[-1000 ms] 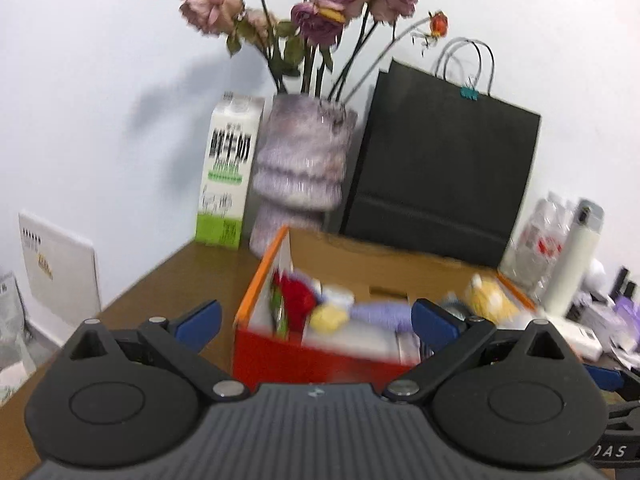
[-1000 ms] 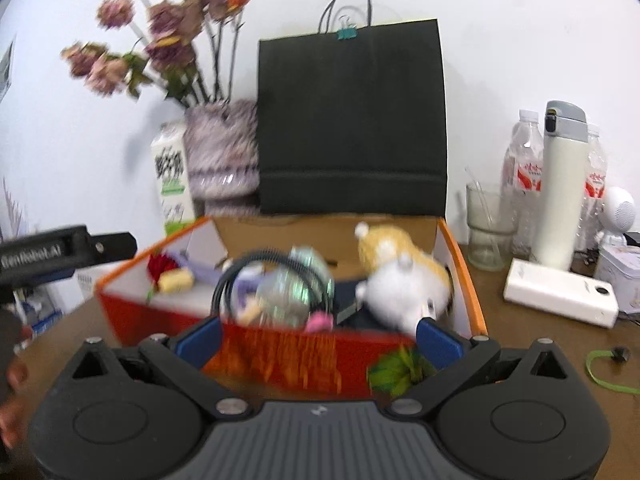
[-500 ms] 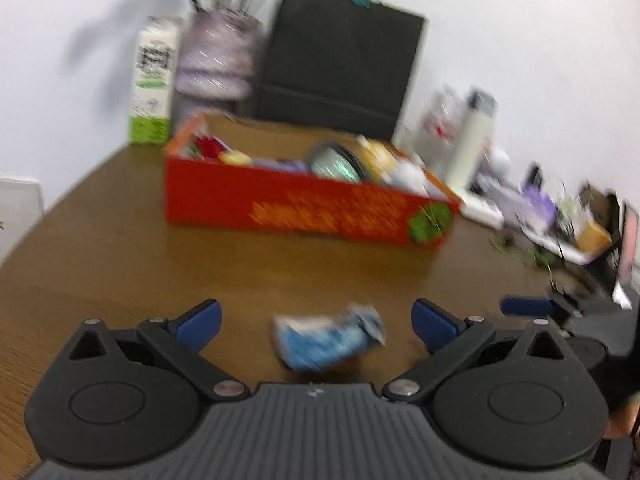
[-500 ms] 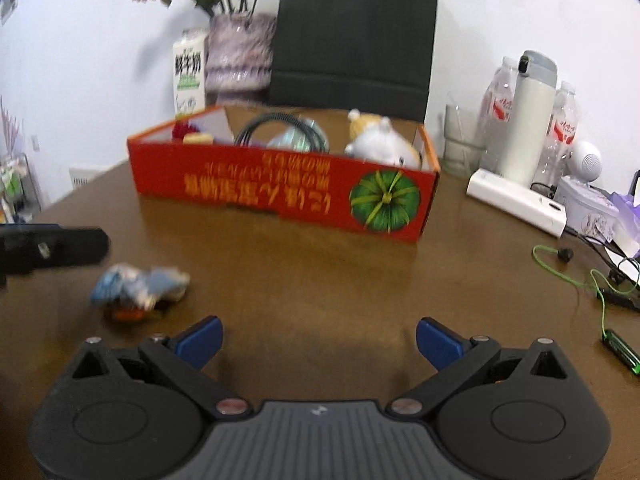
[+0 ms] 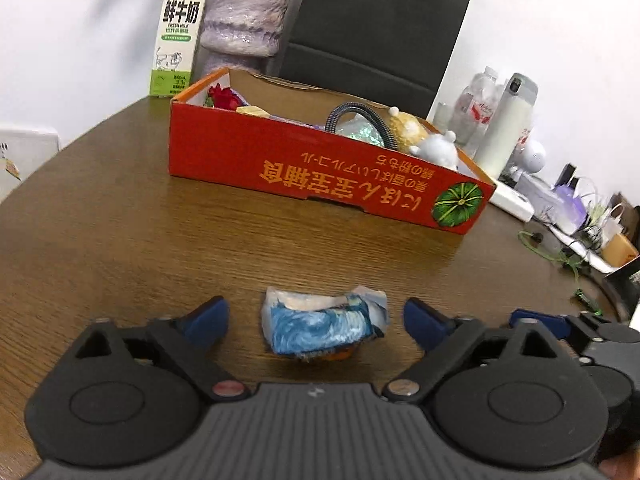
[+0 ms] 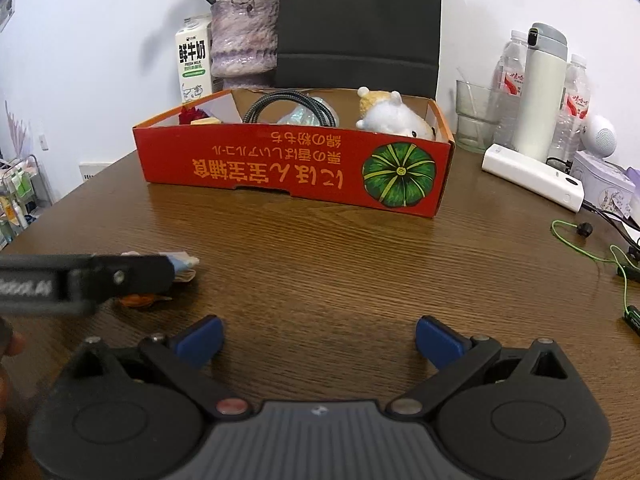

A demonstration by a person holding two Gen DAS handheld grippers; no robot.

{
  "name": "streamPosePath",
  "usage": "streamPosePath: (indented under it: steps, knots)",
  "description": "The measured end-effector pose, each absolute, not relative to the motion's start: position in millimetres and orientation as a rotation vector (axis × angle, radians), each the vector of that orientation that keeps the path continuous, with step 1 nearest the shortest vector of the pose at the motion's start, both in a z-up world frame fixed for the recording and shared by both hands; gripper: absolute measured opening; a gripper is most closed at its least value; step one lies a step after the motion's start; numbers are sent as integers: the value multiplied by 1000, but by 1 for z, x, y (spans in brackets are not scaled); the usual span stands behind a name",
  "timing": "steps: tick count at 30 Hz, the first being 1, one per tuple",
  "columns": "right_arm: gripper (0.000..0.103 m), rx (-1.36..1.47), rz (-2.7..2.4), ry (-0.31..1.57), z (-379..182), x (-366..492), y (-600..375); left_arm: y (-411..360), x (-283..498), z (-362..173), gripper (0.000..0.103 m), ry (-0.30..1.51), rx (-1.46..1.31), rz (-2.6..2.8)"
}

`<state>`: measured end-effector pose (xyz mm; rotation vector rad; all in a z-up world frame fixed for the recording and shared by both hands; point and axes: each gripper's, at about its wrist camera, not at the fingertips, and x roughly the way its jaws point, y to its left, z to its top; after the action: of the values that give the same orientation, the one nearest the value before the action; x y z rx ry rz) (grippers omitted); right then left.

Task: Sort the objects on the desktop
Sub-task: 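Grasp the blue wrapped snack with the left gripper while the right grasps the orange piece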

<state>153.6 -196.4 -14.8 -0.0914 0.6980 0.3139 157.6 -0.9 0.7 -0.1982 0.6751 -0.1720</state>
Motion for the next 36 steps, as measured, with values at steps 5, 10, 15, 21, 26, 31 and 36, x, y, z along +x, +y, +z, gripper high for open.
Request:
streamPosePath:
  steps: [5,10,15,21,26,31,36]
  knots:
    - [103,-92,313,698,-15,154,-197,-7,156,1,59,670,-146,-187]
    - [103,-93,312,698,-15,154,-196,4,159,2,54,677,-219,-185]
    - [103,-92,311,697,-15,154,-195,30,166,3,54,681,-359,-191]
    - [103,-85,353,673,-12,147,-182,62,166,15,50,649,-432,-150]
    - [101,-115,488,607,-7,124,-137,77,152,31,50,582,-462,-129]
    - [73,-182,471,617,-9,129,-99,78,147,37,51,547,-451,-127]
    - [41,-126,473,642,-9,136,-108,76,151,31,51,586,-446,-125]
